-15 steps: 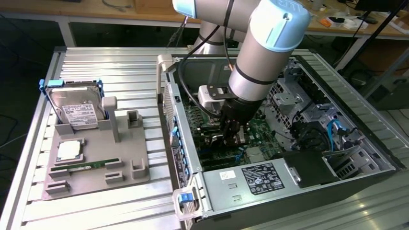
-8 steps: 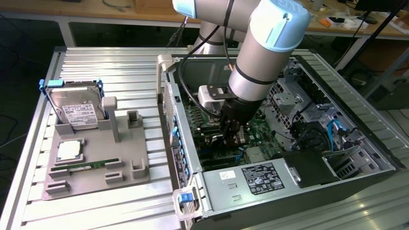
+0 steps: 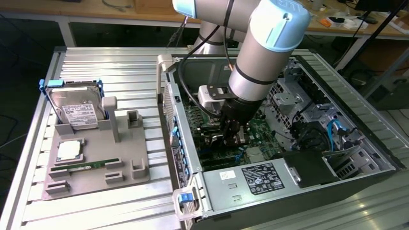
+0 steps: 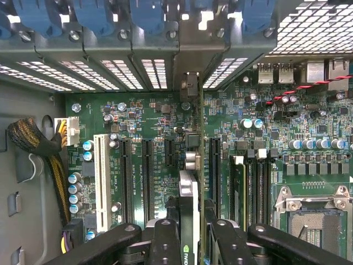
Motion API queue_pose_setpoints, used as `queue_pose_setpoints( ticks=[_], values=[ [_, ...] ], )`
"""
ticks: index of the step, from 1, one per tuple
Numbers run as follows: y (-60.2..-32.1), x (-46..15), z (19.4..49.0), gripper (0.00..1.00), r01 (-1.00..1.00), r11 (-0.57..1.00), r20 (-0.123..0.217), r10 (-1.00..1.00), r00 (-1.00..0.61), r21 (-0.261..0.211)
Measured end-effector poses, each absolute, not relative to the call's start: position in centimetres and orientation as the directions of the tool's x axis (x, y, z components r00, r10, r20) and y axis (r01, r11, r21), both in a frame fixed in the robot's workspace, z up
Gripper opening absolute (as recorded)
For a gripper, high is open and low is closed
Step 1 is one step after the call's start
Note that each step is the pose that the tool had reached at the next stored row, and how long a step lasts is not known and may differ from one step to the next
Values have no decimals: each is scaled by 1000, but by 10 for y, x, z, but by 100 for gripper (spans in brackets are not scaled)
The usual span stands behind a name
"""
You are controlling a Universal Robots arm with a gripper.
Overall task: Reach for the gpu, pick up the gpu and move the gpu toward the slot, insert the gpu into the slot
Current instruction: 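Insert the gpu into the slot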
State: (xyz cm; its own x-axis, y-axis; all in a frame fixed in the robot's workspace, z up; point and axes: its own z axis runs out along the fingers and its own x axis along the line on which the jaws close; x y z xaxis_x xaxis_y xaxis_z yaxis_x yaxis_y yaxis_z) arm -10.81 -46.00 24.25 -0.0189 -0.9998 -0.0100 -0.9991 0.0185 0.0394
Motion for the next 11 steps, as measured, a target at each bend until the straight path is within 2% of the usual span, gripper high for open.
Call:
queue_pose_setpoints(
  ticks=[5, 6, 11],
  values=[
    [-460, -108, 242, 27, -999, 19, -11, -1000, -19, 39],
    [-460, -108, 242, 34, -999, 19, -11, -1000, -19, 39],
    [-460, -108, 242, 34, -999, 18, -10, -1000, -19, 39]
  ],
)
